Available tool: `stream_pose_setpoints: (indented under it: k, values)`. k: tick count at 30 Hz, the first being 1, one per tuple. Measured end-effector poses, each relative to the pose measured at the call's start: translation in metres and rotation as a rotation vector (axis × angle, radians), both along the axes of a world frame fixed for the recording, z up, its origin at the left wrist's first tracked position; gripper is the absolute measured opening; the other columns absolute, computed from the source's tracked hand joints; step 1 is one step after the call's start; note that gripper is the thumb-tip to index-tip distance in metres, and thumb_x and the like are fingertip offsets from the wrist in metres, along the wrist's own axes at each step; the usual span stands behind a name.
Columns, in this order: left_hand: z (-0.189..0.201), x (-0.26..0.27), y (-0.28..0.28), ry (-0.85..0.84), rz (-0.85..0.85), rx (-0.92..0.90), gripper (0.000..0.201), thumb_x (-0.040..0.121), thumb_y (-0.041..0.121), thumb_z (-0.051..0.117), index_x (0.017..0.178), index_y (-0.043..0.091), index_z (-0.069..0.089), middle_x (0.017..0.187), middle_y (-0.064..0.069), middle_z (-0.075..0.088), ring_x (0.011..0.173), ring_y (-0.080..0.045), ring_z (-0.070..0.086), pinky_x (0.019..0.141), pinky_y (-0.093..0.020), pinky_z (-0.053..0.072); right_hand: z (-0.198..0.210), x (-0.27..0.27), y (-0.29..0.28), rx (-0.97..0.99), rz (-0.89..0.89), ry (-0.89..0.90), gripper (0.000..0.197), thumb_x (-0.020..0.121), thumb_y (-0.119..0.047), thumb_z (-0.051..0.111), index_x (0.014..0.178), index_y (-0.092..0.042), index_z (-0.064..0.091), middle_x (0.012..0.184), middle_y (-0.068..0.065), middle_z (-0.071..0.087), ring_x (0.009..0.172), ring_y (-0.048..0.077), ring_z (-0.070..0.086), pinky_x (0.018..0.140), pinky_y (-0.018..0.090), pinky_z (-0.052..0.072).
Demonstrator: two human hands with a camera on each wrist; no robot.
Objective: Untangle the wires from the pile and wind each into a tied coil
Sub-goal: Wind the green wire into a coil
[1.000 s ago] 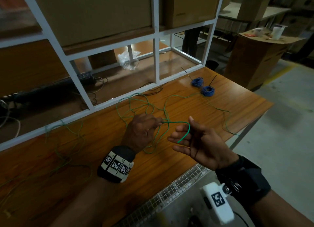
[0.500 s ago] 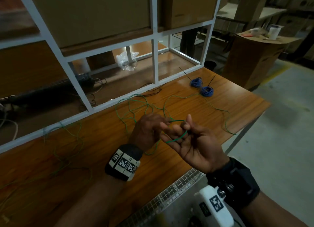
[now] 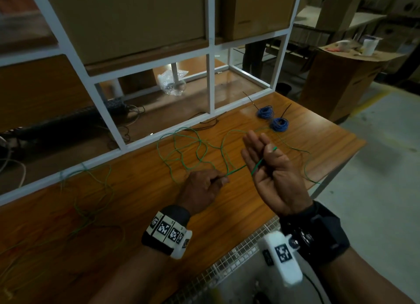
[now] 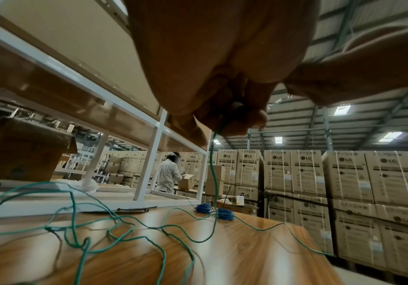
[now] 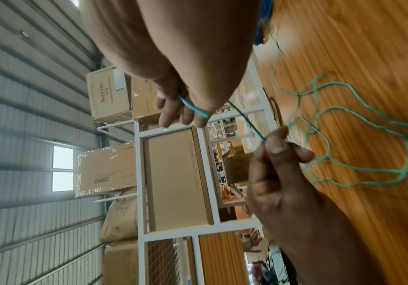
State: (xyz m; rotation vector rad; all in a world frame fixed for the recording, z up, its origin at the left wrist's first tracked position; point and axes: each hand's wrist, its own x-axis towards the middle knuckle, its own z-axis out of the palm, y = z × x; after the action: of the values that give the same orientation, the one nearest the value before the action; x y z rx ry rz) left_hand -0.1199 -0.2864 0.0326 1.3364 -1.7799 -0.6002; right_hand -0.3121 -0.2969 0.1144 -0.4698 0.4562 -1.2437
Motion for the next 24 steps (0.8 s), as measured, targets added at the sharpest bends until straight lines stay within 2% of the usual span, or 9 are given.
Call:
stream_pose_setpoints:
  k: [3, 6, 7, 9, 11, 13, 15, 19, 24]
  values:
    - [-0.005, -0.006, 0.007, 0.071, -0.014, 0.080, 0.015, 0.092, 0.030, 0.065, 0.099, 0.021, 0.074, 0.092, 0.009, 0.071, 0.086, -0.005, 0.065, 0.071, -0.019, 0.050, -0.016, 0.006, -0.021, -0.172, -0.247, 0.298, 0.031, 0.110, -0.016, 0.036, 0.129, -0.009, 0.059, 0.136, 0.006, 0.066, 0.133, 0.017, 0.058, 0.115, 0.040, 0.042]
    - [-0.005, -0.008, 0.010, 0.051, 0.009, 0.122, 0.014, 0.091, 0.022, 0.069, 0.103, 0.021, 0.075, 0.100, 0.008, 0.072, 0.091, -0.004, 0.067, 0.074, -0.018, 0.053, -0.044, 0.012, -0.033, -0.567, -0.472, 1.144, 0.029, 0.109, -0.013, 0.042, 0.127, -0.011, 0.064, 0.134, 0.004, 0.066, 0.134, 0.029, 0.055, 0.109, 0.050, 0.048]
    - [-0.004, -0.006, 0.011, 0.029, 0.023, 0.106, 0.013, 0.089, 0.020, 0.069, 0.101, 0.019, 0.075, 0.097, 0.009, 0.072, 0.088, -0.005, 0.068, 0.071, -0.017, 0.052, -0.052, 0.013, -0.035, -0.676, -0.386, 1.344, 0.027, 0.108, -0.010, 0.043, 0.125, -0.011, 0.065, 0.135, 0.006, 0.065, 0.135, 0.033, 0.054, 0.108, 0.052, 0.047]
    - [0.000, 0.004, 0.013, -0.088, 0.045, 0.003, 0.015, 0.086, 0.023, 0.066, 0.096, 0.018, 0.076, 0.090, 0.010, 0.071, 0.081, -0.006, 0.067, 0.066, -0.019, 0.052, -0.063, 0.012, -0.037, -0.807, -0.077, 1.571, 0.025, 0.106, -0.008, 0.046, 0.120, -0.010, 0.067, 0.132, 0.012, 0.067, 0.136, 0.033, 0.053, 0.108, 0.045, 0.047]
    - [0.010, 0.019, 0.016, -0.205, 0.018, -0.042, 0.025, 0.085, 0.033, 0.059, 0.097, 0.019, 0.075, 0.089, 0.007, 0.070, 0.081, -0.009, 0.063, 0.068, -0.026, 0.052, -0.064, 0.004, -0.035, -0.835, 0.229, 1.692, 0.022, 0.106, -0.013, 0.048, 0.114, -0.012, 0.069, 0.114, 0.009, 0.074, 0.114, 0.030, 0.067, 0.092, 0.040, 0.053]
    - [0.025, 0.031, 0.018, -0.297, -0.036, -0.087, 0.019, 0.086, 0.031, 0.063, 0.095, 0.018, 0.074, 0.086, 0.006, 0.066, 0.082, -0.010, 0.057, 0.073, -0.028, 0.048, -0.059, -0.005, -0.031, -0.867, 0.434, 1.627, 0.020, 0.107, -0.015, 0.048, 0.107, -0.012, 0.068, 0.102, -0.002, 0.077, 0.098, 0.015, 0.071, 0.087, 0.042, 0.054]
    - [0.040, 0.039, 0.017, -0.301, -0.072, -0.136, 0.011, 0.085, 0.029, 0.068, 0.090, 0.021, 0.074, 0.085, 0.008, 0.065, 0.082, -0.008, 0.055, 0.075, -0.030, 0.045, -0.048, -0.008, -0.026, -0.889, 0.579, 1.457, 0.024, 0.109, -0.020, 0.047, 0.106, -0.007, 0.067, 0.095, -0.003, 0.078, 0.092, 0.008, 0.072, 0.086, 0.040, 0.056]
    - [0.066, 0.040, 0.010, -0.111, -0.121, -0.088, 0.008, 0.084, 0.028, 0.075, 0.089, 0.022, 0.076, 0.086, 0.007, 0.066, 0.079, -0.014, 0.060, 0.068, -0.036, 0.050, -0.032, -0.002, -0.020, -0.837, 0.765, 1.242, 0.028, 0.109, -0.023, 0.047, 0.113, -0.003, 0.065, 0.090, 0.001, 0.077, 0.083, 0.019, 0.071, 0.081, 0.038, 0.058]
    - [0.088, 0.031, -0.004, 0.105, -0.172, -0.067, 0.017, 0.072, 0.023, 0.086, 0.085, 0.014, 0.078, 0.080, 0.004, 0.068, 0.070, -0.027, 0.061, 0.063, -0.046, 0.052, -0.024, 0.007, -0.011, -0.703, 0.974, 0.704, 0.024, 0.107, -0.006, 0.045, 0.118, 0.009, 0.061, 0.111, 0.024, 0.072, 0.100, 0.030, 0.071, 0.087, 0.038, 0.055]
